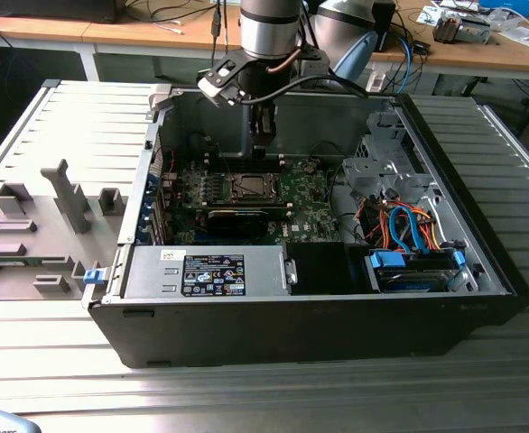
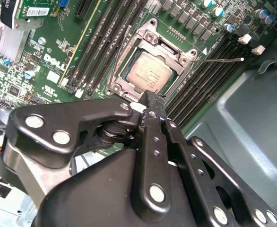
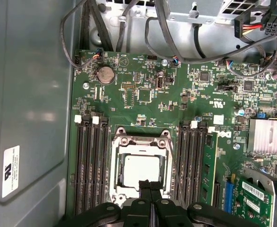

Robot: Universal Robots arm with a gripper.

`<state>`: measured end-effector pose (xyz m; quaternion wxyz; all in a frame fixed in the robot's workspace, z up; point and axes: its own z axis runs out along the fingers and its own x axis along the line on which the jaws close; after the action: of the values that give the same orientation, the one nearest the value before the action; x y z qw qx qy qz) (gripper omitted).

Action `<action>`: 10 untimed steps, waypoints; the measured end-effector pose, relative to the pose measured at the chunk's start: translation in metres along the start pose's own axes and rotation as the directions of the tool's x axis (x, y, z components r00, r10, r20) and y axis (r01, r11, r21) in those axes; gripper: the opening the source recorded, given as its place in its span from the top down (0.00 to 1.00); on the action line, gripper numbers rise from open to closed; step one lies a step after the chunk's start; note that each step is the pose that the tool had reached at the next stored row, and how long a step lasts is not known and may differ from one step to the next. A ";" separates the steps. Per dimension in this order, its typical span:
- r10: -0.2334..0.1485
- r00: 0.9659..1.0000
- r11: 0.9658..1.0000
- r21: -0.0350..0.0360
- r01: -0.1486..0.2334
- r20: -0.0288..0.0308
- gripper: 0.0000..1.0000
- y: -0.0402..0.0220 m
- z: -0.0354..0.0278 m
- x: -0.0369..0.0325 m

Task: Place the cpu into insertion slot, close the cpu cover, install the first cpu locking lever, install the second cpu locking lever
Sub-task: 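Install the first cpu locking lever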

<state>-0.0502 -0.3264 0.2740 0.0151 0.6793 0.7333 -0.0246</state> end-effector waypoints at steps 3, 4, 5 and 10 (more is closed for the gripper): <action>-0.008 1.000 1.000 0.000 0.008 0.000 0.89 0.0000 0.0000 0.0000; -0.010 1.000 1.000 -0.001 0.010 0.000 0.89 0.0000 0.0000 0.0000; -0.012 1.000 1.000 -0.001 0.012 0.000 0.89 0.0000 0.0000 0.0000; -0.020 1.000 1.000 -0.001 0.020 0.000 0.89 0.0000 0.0000 -0.0001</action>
<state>-0.0502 -0.3265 0.2740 0.0153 0.6720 0.7400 -0.0245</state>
